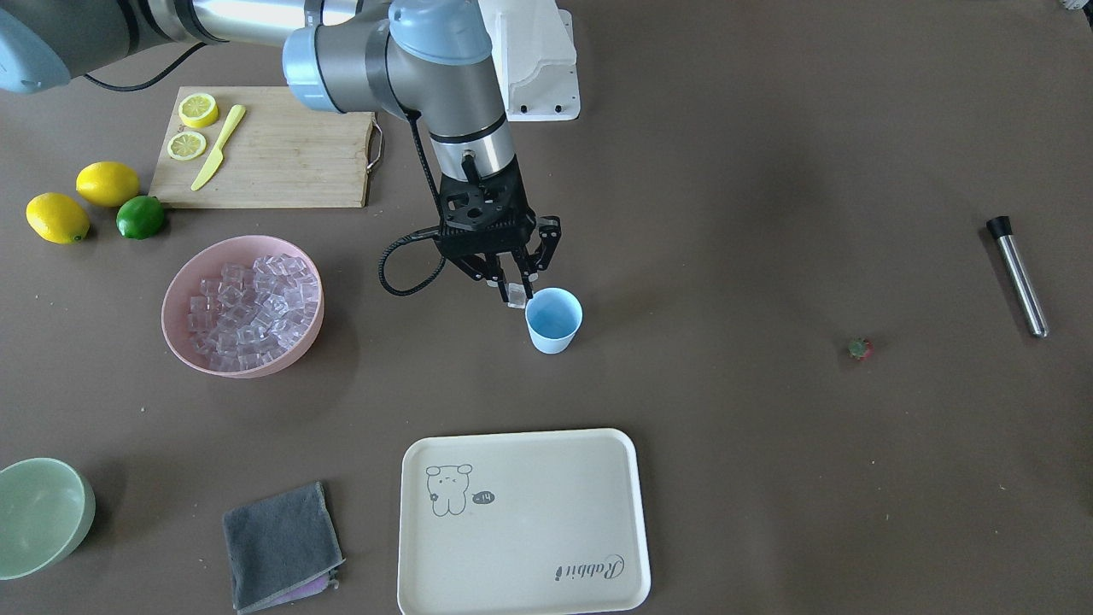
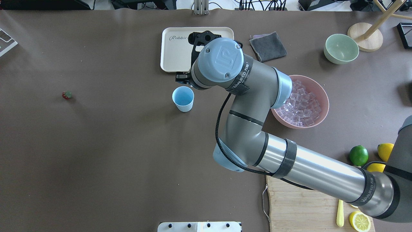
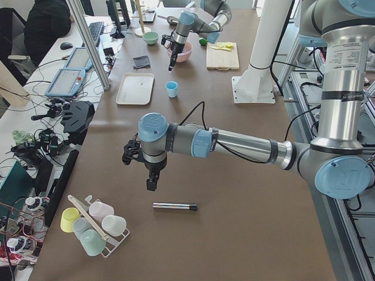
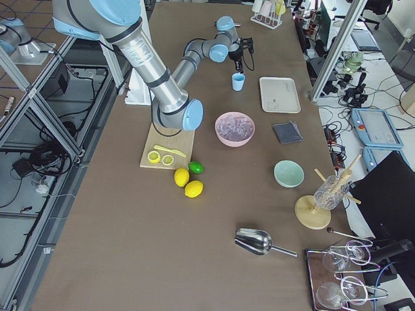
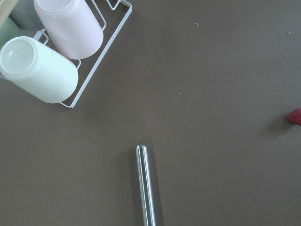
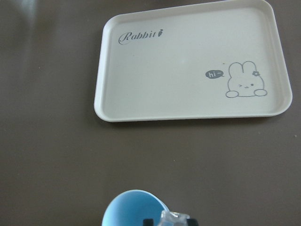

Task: Mash ice and strawberries in cup
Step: 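Carry the ice cube over the light-blue cup and open the right gripper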

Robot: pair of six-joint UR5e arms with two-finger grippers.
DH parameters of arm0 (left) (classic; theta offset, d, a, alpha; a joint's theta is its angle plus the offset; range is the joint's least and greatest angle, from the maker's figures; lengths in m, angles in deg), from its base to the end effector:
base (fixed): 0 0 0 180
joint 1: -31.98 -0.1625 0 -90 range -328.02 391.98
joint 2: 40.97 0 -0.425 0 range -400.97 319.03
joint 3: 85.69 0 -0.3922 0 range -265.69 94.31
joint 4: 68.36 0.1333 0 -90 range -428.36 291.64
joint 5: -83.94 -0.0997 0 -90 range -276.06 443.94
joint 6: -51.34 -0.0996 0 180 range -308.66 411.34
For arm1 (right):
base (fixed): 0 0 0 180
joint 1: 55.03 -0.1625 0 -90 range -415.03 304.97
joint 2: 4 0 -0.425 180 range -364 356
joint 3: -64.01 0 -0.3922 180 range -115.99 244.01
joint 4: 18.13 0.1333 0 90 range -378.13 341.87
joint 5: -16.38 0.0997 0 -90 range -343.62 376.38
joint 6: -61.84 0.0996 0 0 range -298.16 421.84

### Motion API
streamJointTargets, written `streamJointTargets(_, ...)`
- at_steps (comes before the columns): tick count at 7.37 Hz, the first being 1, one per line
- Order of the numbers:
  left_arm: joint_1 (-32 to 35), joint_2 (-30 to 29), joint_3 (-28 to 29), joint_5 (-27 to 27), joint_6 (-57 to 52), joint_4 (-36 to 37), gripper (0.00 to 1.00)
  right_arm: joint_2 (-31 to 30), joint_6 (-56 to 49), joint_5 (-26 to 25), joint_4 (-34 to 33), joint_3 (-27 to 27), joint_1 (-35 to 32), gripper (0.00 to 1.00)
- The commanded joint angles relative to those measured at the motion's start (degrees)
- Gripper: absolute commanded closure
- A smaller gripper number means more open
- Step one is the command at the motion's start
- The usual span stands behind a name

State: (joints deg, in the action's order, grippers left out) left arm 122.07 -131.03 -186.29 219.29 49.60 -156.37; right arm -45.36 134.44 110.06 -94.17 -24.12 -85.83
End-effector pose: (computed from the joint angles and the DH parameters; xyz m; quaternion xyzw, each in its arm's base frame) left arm -0.0632 -0.4949 0.5691 0.0759 0.3832 0.0424 0.9196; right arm -0.5561 -0.4793 0.1192 0.1810 -0.4725 0.0845 0.8584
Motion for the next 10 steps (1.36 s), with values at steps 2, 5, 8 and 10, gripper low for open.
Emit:
streamJointTargets(2, 0.0, -0.03, 0.49, 0.0, -0.02, 0.03, 0.01, 0.75, 4.57, -8.43, 6.52, 4.01, 4.17, 0.86)
streamJointTargets(5, 0.0, 0.15, 0.5, 0.0, -0.02, 0.03, 0.01, 0.66, 4.05, -8.08, 6.26, 3.58, 4.17, 0.01)
streamJointTargets(8, 0.0, 0.15, 0.58, 0.0, -0.02, -0.06, 0.01, -4.93, -5.06, 2.43, -4.33, -7.52, 0.32, 0.01)
streamJointTargets(10, 0.0, 0.15, 0.41, 0.0, -0.02, -0.06, 0.01, -12.57, -9.82, 10.59, -6.57, -13.02, -6.25, 0.01)
